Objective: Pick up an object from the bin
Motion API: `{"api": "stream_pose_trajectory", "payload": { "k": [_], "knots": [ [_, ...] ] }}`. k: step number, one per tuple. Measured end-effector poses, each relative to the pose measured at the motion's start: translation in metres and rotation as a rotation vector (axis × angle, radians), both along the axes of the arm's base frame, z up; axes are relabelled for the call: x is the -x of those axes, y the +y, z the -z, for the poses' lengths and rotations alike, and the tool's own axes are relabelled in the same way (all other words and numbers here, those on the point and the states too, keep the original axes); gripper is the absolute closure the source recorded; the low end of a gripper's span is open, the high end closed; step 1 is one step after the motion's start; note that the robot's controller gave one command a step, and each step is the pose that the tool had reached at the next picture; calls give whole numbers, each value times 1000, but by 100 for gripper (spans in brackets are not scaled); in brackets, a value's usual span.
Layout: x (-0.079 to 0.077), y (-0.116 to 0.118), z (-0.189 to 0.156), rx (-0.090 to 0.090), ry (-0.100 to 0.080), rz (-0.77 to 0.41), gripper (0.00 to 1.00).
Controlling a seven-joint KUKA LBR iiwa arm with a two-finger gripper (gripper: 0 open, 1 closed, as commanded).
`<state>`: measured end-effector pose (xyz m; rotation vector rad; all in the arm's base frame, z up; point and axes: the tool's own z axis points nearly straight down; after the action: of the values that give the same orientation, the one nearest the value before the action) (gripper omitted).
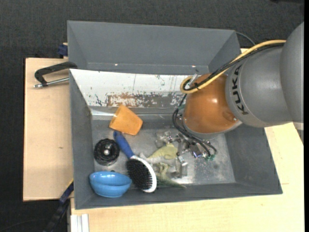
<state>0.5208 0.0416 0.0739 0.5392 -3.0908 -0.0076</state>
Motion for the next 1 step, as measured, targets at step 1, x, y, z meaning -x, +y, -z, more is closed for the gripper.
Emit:
{"api": "stream_pose_trajectory", "payload": {
  "k": [1],
  "knots": [
    [-3,-4,-2,3,-7,5,100]
  ]
}}
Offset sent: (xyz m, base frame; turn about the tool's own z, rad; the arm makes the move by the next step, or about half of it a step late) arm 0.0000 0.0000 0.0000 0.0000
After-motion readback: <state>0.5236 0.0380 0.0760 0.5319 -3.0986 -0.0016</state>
